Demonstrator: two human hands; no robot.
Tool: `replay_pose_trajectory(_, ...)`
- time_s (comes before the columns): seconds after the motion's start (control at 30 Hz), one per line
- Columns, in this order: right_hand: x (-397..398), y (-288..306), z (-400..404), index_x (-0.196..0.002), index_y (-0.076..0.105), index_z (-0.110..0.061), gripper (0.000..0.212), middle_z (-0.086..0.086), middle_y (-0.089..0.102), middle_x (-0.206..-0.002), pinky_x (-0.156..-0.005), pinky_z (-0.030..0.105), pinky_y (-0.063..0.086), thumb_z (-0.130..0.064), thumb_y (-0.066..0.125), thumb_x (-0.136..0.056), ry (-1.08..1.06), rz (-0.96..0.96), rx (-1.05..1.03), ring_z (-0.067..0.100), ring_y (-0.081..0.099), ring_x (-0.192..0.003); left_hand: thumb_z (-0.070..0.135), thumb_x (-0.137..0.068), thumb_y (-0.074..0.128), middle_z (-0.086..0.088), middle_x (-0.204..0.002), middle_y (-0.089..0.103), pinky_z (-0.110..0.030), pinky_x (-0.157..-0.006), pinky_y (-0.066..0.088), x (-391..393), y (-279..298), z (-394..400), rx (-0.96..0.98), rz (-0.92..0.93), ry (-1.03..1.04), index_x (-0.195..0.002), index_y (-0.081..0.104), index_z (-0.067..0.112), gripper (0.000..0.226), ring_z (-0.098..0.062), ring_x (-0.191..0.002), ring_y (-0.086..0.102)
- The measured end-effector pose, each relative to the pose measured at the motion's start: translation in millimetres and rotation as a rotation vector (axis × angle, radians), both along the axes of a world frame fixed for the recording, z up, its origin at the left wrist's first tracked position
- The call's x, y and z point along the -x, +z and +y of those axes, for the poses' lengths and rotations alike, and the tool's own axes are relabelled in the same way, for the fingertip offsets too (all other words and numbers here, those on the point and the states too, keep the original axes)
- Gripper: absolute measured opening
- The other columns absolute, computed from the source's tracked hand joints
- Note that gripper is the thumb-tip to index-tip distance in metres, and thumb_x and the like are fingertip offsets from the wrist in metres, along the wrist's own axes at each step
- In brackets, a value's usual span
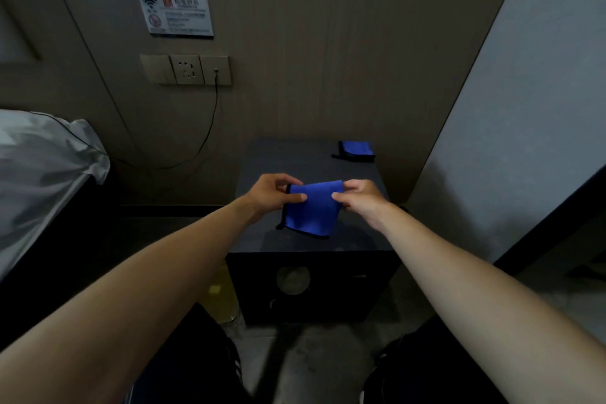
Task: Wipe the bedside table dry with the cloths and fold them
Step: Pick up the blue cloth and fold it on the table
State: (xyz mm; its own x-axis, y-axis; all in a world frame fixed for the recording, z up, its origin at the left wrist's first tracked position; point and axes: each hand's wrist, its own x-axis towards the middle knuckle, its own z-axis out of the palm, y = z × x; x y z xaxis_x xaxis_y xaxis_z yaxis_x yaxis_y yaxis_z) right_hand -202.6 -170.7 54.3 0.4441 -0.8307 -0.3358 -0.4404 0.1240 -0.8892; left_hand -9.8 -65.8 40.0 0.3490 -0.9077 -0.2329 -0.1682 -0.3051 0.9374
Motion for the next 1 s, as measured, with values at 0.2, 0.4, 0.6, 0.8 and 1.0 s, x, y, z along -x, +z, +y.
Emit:
replay_pose_trajectory(0.2,7,7,0,-0.131,0.059,-0.016,0.051,0.005,0.07,-0.101,-0.088,0.029,0.047,-0.013,0.078,-0.083,0.123,0.077,0.157,0.015,0.065,-0.097,0.027,-0.075,0.085,-0.001,-0.1,0.072,-0.031,-0.085,0.058,5,-2,-2,0.061,-0.212,0.029,-0.103,0.074,0.018,0.031,-0.014,-0.095,0.069)
replay_pose_trajectory(0.4,10,9,-6,-0.104,0.073,-0.016,0.016,-0.001,0.07,-0.1,-0.081,0.026,0.049,-0.013,0.072,-0.088,0.259,0.157,0.334,0.012,0.064,-0.095,0.028,-0.075,0.085,-0.002,-0.096,0.074,-0.034,-0.082,0.06,3,-2,-6,0.067,-0.225,-0.013,-0.1,0.075,0.019,0.029,-0.016,-0.094,0.071)
replay_pose_trajectory(0.6,9,9,-22,-0.105,0.069,-0.014,0.015,0.004,0.067,-0.101,-0.085,0.031,0.046,-0.02,0.058,-0.098,0.22,0.211,0.355,0.018,0.062,-0.098,0.019,-0.079,0.082,-0.009,-0.092,0.075,-0.033,-0.072,0.063,1,-1,-10,0.021,-0.277,-0.086,-0.105,0.074,0.014,0.027,-0.018,-0.088,0.073)
replay_pose_trajectory(0.8,3,2,-30,-0.107,0.064,-0.013,0.018,0.006,0.065,-0.103,-0.081,0.031,0.045,-0.026,0.054,-0.101,0.1,0.173,0.275,0.019,0.061,-0.096,0.027,-0.091,0.069,-0.009,-0.098,0.072,-0.04,-0.09,0.055,3,-7,-29,-0.019,-0.32,-0.057,-0.102,0.07,0.012,0.018,-0.022,-0.093,0.068)
replay_pose_trajectory(1.0,1,-10,-39,-0.115,0.065,-0.015,0.021,0.002,0.064,-0.107,-0.068,0.024,0.043,-0.025,0.06,-0.098,-0.09,0.06,0.164,0.015,0.058,-0.093,0.017,-0.096,0.063,-0.014,-0.07,0.057,-0.038,-0.063,0.057,20,-24,-46,-0.039,-0.123,0.075,-0.105,0.059,-0.006,0.025,-0.019,-0.054,0.055)
